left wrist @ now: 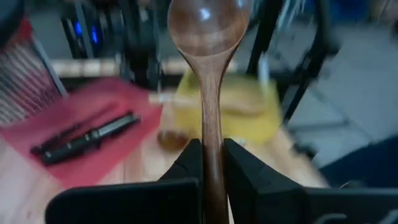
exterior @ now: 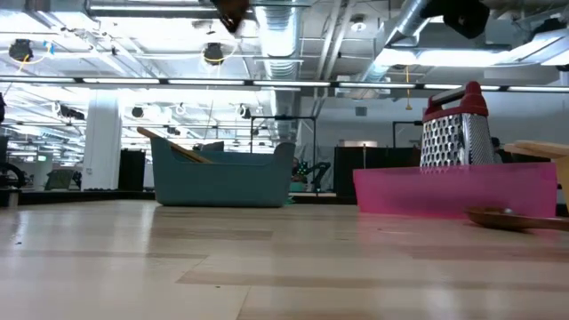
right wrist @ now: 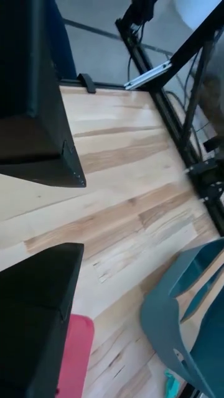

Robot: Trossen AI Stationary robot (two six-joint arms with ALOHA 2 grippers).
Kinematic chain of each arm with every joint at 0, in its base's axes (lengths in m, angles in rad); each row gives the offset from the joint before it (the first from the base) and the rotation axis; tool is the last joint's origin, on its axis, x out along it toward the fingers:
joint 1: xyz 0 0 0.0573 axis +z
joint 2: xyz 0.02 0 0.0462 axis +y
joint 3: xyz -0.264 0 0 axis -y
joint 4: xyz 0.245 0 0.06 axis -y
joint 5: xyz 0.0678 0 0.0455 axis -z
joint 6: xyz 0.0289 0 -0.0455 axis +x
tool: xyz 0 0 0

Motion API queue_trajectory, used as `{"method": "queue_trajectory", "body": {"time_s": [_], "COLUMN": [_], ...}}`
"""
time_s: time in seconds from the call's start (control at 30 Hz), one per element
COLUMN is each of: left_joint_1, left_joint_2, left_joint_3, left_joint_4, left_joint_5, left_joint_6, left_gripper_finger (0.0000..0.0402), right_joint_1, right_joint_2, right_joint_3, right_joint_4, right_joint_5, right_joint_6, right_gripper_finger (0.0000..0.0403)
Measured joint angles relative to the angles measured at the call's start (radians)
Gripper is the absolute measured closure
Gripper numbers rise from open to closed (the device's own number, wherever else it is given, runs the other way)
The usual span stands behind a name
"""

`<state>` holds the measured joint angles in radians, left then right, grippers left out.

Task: Pick & Place Kitchen Items
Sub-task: Put the wooden serving spoon into the blue bin

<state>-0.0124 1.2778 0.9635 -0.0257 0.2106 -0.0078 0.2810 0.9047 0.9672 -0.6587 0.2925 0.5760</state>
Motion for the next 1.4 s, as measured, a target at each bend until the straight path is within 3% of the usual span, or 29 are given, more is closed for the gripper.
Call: {"method": "queue_trajectory", "body": {"time_s": [0.23,0.47,0.63,0.77,0.93,1.07,1.3,1.4], "left_joint_1": [-0.024,-0.127,-0.200,-0.216,-0.216,-0.216,-0.197,-0.155], "left_joint_2": [-0.406,-0.667,-0.745,-0.755,-0.710,-0.629,-0.406,-0.313], "left_joint_3": [-0.073,-0.111,-0.122,-0.122,-0.123,-0.136,-0.144,-0.144], "left_joint_4": [0.019,0.235,0.371,0.374,0.341,0.315,0.354,0.396], "left_joint_5": [0.001,0.007,0.026,0.016,-0.072,-0.282,-0.988,-1.181], "left_joint_6": [-0.186,-0.225,-0.178,-0.104,0.033,0.203,0.550,0.696], "left_gripper_finger": [0.0386,0.0385,0.0384,0.0384,0.0385,0.0385,0.0385,0.0385], "right_joint_1": [0.000,0.000,0.000,0.000,0.000,0.000,0.000,0.000], "right_joint_2": [0.000,0.000,0.000,0.000,0.000,0.000,0.000,0.000], "right_joint_3": [0.000,0.000,0.000,0.000,0.000,0.000,0.000,0.000], "right_joint_4": [0.023,0.043,0.047,0.047,0.047,0.046,0.046,0.046], "right_joint_5": [-0.001,-0.001,-0.001,-0.001,-0.001,0.000,0.000,0.000], "right_joint_6": [-0.003,-0.009,-0.011,-0.011,-0.011,-0.011,-0.010,-0.011], "right_gripper_finger": [0.0235,0.0235,0.0235,0.0235,0.0235,0.0235,0.0235,0.0235]}}
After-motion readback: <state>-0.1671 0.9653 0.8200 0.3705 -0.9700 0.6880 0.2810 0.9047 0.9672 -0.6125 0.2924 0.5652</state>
